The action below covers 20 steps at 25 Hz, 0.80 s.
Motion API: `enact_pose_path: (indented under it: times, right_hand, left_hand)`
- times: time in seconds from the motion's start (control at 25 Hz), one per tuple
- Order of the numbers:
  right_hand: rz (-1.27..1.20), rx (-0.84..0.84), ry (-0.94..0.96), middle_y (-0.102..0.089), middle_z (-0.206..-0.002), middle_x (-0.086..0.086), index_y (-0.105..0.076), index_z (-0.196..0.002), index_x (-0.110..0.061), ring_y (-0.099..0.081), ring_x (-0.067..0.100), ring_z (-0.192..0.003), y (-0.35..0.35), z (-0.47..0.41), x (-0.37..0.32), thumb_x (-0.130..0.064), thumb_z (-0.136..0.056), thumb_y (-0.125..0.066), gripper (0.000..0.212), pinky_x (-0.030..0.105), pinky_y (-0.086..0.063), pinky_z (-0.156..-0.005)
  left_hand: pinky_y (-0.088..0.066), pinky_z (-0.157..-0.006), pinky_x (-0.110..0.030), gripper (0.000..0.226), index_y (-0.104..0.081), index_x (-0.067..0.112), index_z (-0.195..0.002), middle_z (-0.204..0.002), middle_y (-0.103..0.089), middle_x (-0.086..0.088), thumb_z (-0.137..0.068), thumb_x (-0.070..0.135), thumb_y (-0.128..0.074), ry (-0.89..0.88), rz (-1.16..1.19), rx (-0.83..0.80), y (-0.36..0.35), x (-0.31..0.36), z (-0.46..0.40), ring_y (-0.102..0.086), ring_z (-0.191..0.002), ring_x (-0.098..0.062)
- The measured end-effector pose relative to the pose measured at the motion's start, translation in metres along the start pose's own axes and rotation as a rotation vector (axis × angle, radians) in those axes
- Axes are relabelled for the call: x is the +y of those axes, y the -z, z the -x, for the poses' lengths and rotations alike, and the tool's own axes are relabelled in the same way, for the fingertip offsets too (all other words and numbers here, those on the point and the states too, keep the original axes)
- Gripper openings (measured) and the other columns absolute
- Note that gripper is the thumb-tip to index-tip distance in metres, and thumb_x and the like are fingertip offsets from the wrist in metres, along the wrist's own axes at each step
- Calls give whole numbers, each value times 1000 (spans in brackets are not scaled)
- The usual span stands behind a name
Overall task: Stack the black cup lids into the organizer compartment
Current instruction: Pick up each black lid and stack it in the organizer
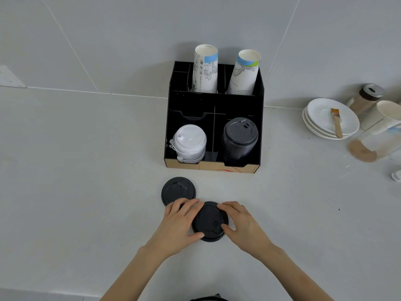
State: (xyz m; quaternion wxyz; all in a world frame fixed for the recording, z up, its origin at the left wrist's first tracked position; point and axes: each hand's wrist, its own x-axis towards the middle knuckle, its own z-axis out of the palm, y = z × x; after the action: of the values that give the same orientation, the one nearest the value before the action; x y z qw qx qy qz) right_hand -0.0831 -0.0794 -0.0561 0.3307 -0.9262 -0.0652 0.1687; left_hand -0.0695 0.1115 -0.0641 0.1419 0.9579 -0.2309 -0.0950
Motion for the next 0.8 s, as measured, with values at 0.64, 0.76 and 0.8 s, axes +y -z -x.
enact_pose_path:
  times: [0.64, 0.76, 0.8]
  right_hand:
    - [-28, 119, -45, -35, -129, 7, -41, -126, -17, -41, 23, -119, -4, 8, 7, -18, -79, -62, 51, 31, -43, -98]
    - [-24, 117, -28, -37, -129, 6, -43, -125, -18, -41, 22, -119, -1, 8, 10, -18, -80, -62, 49, 30, -41, -99]
    - [-25, 115, -24, -37, -129, 6, -43, -125, -18, -41, 21, -119, 0, 8, 11, -18, -80, -62, 49, 29, -40, -99]
  left_hand:
    - [-13, -113, -33, 61, -22, 21, -137, -143, -34, 3, -86, 39, -49, 48, 121, -100, 0, 13, -16, -25, -133, -17]
    - [-13, -113, -33, 60, -21, 21, -137, -144, -33, 3, -87, 35, -51, 48, 130, -97, 0, 14, -20, -26, -133, -17]
    - [-12, -113, -33, 61, -20, 21, -138, -145, -31, 3, -87, 35, -50, 44, 130, -104, 0, 15, -21, -26, -133, -17]
